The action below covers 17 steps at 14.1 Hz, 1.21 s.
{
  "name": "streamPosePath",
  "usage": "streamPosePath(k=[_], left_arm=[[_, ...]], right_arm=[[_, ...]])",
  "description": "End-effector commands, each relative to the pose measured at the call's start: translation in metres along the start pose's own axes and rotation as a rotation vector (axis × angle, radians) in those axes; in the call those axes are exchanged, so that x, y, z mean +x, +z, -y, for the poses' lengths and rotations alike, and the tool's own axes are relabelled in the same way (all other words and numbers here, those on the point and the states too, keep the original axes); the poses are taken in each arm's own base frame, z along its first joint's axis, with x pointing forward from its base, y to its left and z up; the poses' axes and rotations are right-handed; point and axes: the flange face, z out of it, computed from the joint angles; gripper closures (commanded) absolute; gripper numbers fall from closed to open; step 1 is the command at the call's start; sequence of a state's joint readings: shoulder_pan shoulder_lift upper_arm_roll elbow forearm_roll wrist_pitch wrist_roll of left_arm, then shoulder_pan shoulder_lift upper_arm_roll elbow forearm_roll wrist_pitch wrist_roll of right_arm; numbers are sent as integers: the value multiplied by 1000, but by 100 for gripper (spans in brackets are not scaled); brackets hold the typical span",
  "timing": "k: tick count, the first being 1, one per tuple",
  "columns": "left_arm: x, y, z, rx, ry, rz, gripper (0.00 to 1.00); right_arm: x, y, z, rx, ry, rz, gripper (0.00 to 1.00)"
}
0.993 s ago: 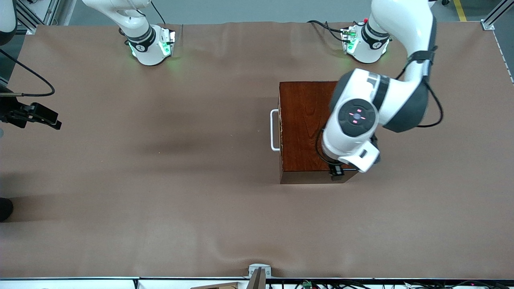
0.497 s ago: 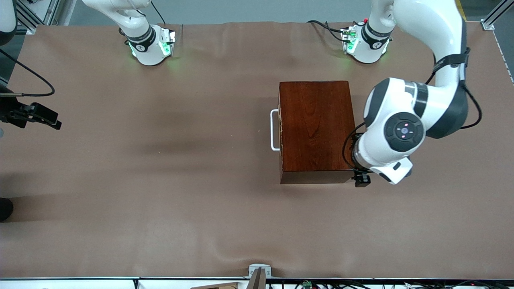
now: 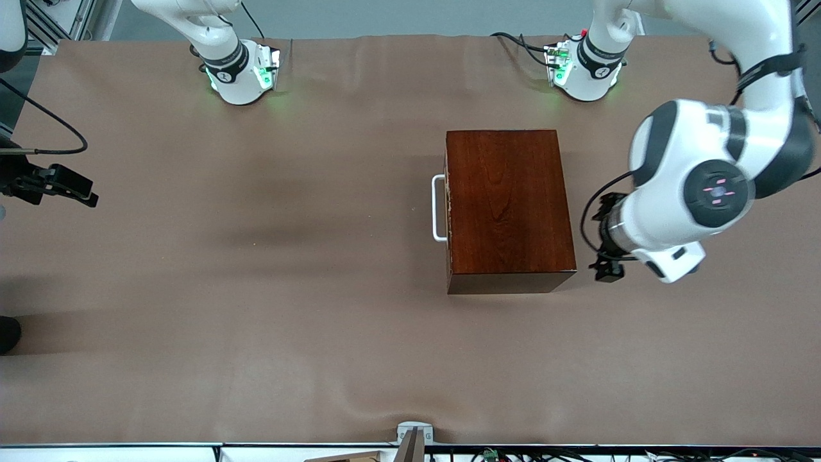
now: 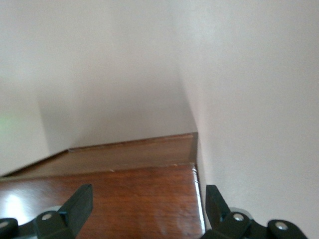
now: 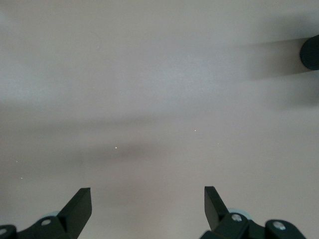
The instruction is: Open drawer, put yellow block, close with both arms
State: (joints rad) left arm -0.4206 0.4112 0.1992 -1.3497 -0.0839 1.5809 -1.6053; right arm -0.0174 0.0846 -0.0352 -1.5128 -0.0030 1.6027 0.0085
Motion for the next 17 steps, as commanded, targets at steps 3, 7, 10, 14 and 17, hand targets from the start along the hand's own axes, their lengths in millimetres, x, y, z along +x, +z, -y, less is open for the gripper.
streamPosePath(k=[3, 7, 10, 14, 17], left_arm=[[35, -18, 44, 12, 140, 70, 0], [62, -30, 67, 6, 266, 93, 0], [75, -42, 78, -8, 370, 101, 0], [81, -48, 85, -12, 489, 106, 0], [82, -52, 91, -2, 543, 111, 0]], right_arm=[[-4, -5, -2, 0, 5, -10, 0], [-4, -5, -2, 2, 5, -10, 0], [-4, -5, -1, 2, 3, -10, 0], [-4, -5, -1, 0, 2, -10, 0], [-5, -6, -1, 0, 2, -11, 0]])
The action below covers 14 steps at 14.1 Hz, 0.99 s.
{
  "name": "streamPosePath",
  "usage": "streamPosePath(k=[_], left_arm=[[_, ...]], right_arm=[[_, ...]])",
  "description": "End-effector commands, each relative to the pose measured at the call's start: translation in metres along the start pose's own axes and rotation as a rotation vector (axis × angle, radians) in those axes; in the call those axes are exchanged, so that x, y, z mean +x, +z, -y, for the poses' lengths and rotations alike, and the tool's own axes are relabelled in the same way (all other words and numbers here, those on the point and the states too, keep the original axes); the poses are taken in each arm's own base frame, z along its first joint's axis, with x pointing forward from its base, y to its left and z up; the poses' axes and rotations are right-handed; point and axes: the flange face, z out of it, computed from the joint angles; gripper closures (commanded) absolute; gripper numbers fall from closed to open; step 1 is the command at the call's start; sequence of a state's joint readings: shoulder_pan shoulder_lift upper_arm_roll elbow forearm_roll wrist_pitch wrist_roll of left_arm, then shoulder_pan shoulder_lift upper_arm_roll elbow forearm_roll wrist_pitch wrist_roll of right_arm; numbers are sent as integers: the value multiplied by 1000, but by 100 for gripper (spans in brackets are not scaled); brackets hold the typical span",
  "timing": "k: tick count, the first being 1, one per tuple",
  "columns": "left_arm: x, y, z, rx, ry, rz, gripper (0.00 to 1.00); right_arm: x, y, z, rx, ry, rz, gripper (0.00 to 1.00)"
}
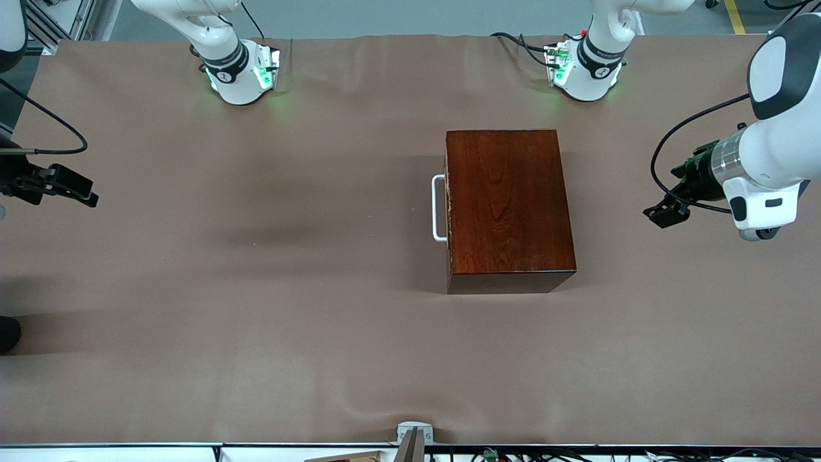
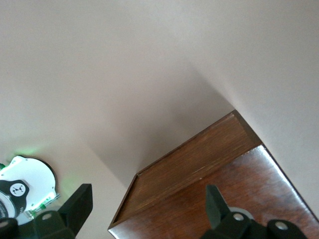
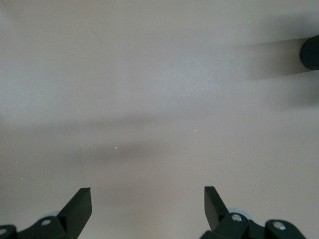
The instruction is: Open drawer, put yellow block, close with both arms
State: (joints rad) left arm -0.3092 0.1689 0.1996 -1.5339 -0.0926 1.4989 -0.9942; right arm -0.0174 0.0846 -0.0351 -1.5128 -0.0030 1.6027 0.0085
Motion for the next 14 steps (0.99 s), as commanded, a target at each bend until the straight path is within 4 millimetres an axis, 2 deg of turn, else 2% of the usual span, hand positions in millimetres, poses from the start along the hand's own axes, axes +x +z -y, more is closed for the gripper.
streamPosePath(k=[1, 3, 8, 14], left_arm=[[-4, -10, 16, -18, 68, 26, 0], [12, -22, 38, -38, 125, 28, 0], [27, -29, 60, -58, 328, 20, 0], [66, -44, 114, -94, 490, -3, 0]], right_arm=[[-5, -6, -2, 0, 4, -11, 0], [-5, -6, -2, 2, 5, -11, 0], [-6, -8, 1, 14, 2, -13, 0], [-7, -9, 0, 19, 4, -8, 0]])
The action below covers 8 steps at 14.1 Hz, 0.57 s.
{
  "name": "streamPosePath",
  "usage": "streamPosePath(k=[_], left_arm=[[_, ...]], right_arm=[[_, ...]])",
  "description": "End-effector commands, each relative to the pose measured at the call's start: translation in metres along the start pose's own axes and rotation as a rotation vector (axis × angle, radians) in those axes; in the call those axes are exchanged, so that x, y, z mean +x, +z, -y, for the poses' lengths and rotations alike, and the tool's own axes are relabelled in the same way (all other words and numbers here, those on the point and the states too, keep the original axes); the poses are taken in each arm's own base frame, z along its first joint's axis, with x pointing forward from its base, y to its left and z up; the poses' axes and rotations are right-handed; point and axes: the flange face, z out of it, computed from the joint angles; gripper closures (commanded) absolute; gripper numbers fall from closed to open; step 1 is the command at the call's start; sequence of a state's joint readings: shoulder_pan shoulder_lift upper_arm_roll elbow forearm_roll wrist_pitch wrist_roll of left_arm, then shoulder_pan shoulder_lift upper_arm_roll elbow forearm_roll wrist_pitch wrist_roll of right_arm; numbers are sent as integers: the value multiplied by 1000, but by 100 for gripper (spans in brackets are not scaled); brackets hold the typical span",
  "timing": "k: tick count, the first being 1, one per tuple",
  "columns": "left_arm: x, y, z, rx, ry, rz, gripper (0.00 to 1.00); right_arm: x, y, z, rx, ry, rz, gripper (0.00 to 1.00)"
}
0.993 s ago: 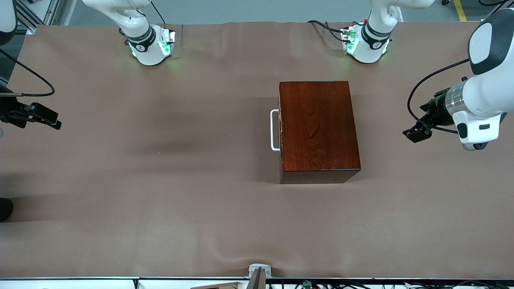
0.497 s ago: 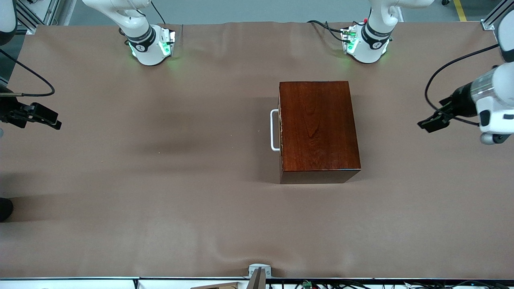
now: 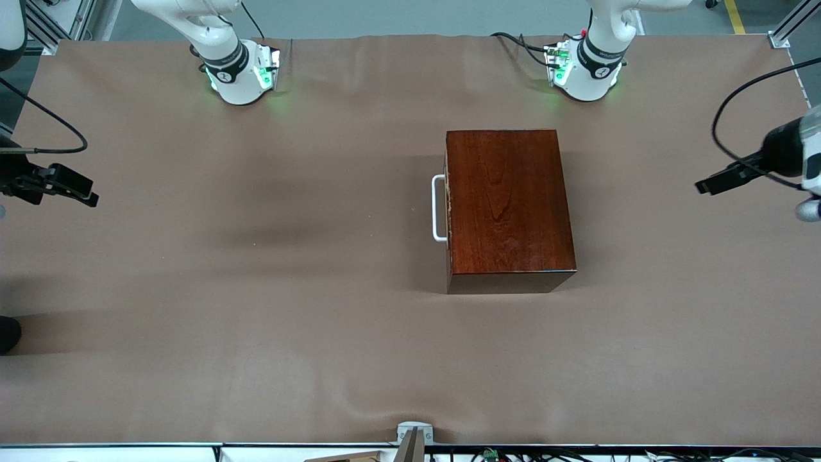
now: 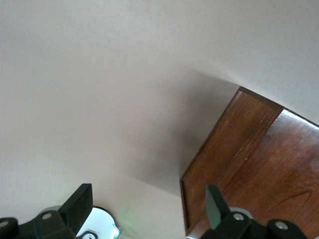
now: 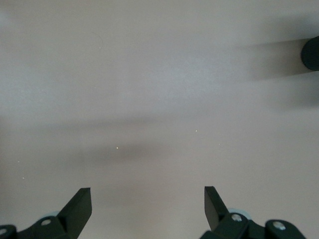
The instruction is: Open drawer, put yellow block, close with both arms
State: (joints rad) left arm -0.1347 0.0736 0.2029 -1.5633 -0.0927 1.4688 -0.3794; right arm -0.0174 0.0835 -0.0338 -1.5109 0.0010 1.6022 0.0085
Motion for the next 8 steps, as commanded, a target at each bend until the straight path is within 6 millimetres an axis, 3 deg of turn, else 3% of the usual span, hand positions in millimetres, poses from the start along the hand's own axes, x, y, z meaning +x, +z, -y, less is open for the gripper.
streamPosePath(k=[1, 4, 8], left_arm=[[-6, -12, 34, -31, 59, -10, 0], [-3, -26, 63, -37, 150, -43, 0], [-14, -37, 37, -34, 237, -77, 0]], right_arm=[[-7, -7, -1, 14, 5, -4, 0], [-7, -7, -2, 14, 7, -1, 0], [-7, -8, -2, 14, 7, -4, 0]])
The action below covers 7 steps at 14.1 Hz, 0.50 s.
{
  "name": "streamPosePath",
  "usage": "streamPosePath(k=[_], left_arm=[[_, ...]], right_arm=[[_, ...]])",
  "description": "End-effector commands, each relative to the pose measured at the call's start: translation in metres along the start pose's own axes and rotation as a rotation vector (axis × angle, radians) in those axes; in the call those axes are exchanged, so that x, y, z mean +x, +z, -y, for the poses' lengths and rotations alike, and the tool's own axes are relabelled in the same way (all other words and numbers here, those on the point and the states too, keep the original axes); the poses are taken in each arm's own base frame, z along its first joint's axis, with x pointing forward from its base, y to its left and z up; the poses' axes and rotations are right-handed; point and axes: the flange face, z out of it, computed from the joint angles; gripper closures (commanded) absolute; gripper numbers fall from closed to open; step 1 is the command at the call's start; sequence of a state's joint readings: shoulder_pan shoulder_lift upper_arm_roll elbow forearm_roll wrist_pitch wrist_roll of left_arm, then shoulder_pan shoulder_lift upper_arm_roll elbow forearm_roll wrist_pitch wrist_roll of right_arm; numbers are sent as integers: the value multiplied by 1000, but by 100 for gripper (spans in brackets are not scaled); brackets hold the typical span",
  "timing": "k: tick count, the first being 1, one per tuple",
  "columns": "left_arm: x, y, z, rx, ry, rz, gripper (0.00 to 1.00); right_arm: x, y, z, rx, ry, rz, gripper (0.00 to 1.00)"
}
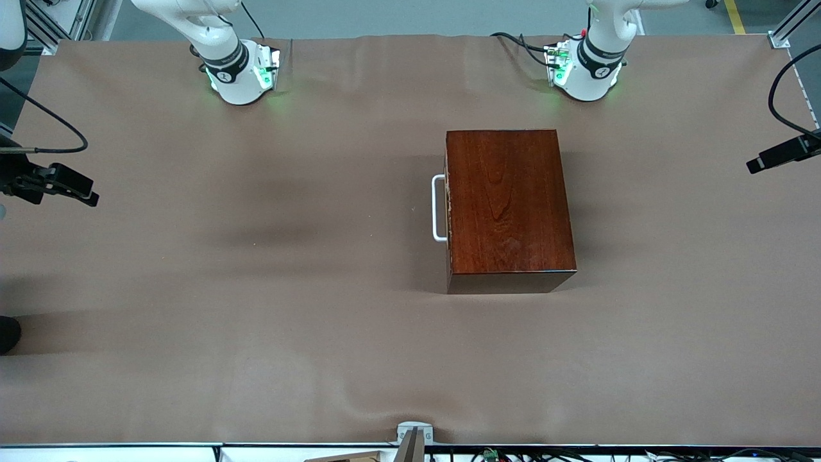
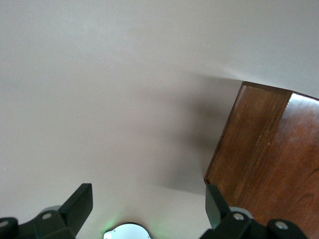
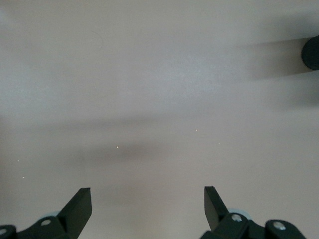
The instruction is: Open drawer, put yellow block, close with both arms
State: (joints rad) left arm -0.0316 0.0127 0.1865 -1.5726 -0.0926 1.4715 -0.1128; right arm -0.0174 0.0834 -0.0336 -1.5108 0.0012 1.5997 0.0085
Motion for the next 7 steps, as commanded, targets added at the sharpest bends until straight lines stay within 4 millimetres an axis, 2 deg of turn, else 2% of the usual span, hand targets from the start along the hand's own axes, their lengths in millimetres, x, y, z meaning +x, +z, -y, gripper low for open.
streamPosePath(k=[1, 2, 7], left_arm=[[-10, -7, -27, 20, 67, -25, 0], [-15, -11, -36, 39, 89, -37, 0], [-31, -37, -43, 40, 161, -127, 0]], right_arm=[[-7, -8, -2, 14, 7, -7, 0], [-7, -8, -2, 14, 7, -7, 0], [-7, -8, -2, 14, 7, -8, 0]])
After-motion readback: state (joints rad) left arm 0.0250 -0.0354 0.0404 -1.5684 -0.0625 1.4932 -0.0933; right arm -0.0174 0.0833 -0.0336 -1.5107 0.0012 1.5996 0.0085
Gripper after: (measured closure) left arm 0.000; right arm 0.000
